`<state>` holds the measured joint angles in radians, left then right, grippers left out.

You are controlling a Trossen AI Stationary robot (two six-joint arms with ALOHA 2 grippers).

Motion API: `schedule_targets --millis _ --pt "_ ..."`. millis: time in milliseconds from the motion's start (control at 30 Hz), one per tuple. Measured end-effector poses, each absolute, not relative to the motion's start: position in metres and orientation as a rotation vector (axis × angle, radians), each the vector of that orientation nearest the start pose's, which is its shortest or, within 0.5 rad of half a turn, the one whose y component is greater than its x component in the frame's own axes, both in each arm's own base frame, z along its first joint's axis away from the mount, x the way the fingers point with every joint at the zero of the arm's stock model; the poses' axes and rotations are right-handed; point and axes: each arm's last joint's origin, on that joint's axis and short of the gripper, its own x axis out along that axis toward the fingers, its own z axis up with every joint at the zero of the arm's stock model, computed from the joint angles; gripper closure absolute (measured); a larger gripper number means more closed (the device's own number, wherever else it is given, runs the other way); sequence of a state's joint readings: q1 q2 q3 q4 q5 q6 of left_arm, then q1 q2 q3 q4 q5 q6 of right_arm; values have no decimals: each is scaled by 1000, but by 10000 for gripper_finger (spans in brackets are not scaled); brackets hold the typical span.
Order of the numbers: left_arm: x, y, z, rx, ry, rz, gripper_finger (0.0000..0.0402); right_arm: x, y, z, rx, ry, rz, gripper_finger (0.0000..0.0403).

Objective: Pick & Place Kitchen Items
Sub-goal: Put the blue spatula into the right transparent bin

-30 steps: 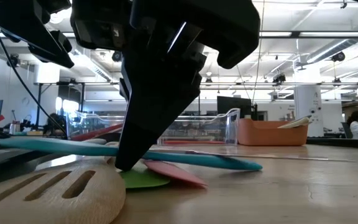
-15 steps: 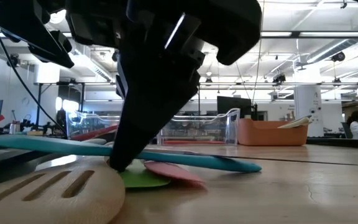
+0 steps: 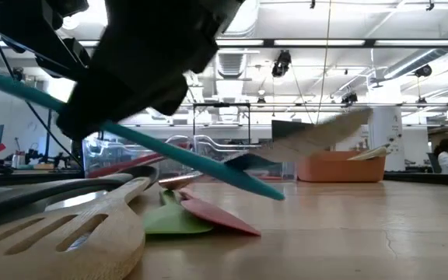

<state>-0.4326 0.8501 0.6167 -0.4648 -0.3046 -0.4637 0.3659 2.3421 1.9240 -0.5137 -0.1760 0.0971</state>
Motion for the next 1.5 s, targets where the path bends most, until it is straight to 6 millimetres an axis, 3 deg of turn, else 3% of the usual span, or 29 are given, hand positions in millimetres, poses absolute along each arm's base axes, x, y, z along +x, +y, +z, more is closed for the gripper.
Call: schedule_targets --millis 233,700,1000,1300,1500 --pt "159 -64 242 -195 662 30 205 487 181 179 19 821 460 385" --pt "159 -64 242 -195 662 30 205 502 163 171 48 608 414 385" --pt "159 -64 242 -191 663 29 205 505 163 172 42 459 423 385" --pt "159 -64 242 -191 662 29 205 512 163 191 36 381 410 385" --pt "159 -64 242 -190 664 30 205 507 161 222 -5 569 397 385"
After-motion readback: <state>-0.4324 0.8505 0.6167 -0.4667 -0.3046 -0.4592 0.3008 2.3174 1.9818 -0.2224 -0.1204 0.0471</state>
